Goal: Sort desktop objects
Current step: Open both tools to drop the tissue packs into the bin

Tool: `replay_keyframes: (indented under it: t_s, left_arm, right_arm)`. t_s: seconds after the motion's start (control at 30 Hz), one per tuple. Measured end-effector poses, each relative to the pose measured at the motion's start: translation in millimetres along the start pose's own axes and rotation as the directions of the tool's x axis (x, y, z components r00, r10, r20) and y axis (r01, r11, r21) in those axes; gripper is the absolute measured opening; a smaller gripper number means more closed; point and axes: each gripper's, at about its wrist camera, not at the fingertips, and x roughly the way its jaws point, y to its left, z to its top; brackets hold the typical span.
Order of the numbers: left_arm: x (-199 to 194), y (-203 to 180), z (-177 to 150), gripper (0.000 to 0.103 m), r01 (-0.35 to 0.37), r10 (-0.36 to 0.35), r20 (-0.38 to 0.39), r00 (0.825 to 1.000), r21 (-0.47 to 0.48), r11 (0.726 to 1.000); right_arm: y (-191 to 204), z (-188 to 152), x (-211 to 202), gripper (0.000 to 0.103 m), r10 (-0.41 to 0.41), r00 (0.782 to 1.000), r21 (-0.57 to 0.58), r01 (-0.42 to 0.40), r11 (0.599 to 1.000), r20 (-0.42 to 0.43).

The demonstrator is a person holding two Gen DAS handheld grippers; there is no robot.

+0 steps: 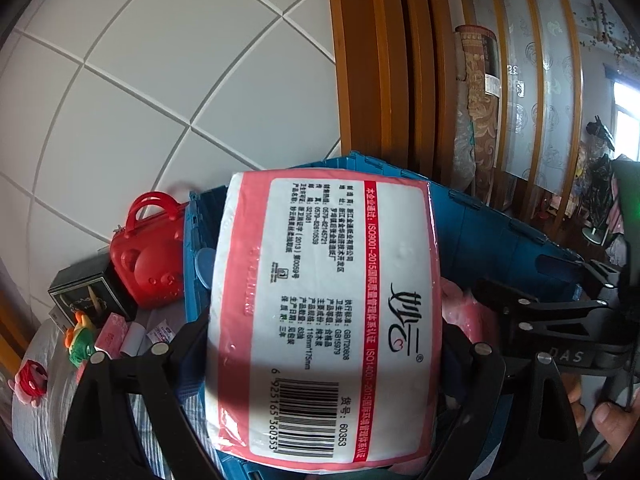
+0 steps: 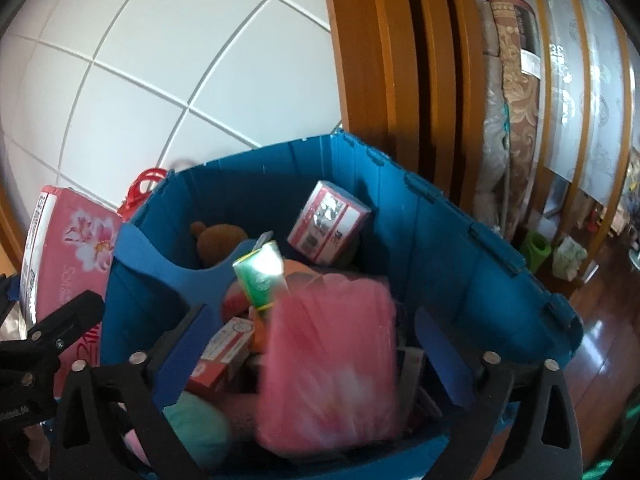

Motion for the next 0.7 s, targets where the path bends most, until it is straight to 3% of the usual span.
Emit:
replay_keyframes:
  t_s: [0.23,0.3,0.37,0.43,0.7]
  left_arm:
    - [4,0,-2,0.096,-0.011,0.012,0.012,1.0,-0.035,0.999]
    - [14,1,-3,0.096,-0.015,0.012,-0.064,0.998,-0.047,0.999]
    - [6,3,-4,0.096,0.01,-0.012,-0.041,0.999,-0.064,0.998]
    - [-1,-1,-3,0.096,-0.019,0.018,-0.011,1.0,-0.027,0.999]
    - [-14,2,-7,0.096,0.009,-0.009,0.001,1.0,-0.017,1.0]
  right_arm:
    - [-4,1,-17,0.103,-0.021,1.0,-0.001,0.021,1.0,0.019]
    - [-5,1,-19,0.103,-0.025,1.0,-0.002,0.025,1.0,0.019]
    - [-6,-1,-22,0.103,-0.026,0.999,-0.003,0.027,1.0,0.023]
    - [-7,-2,-24,0.103,-0.034,0.999,-0.002,0.034,0.999,0.02]
    - [1,-5,-29,0.103,-0.021,0.999,-0.011,0.022,1.0,0.025]
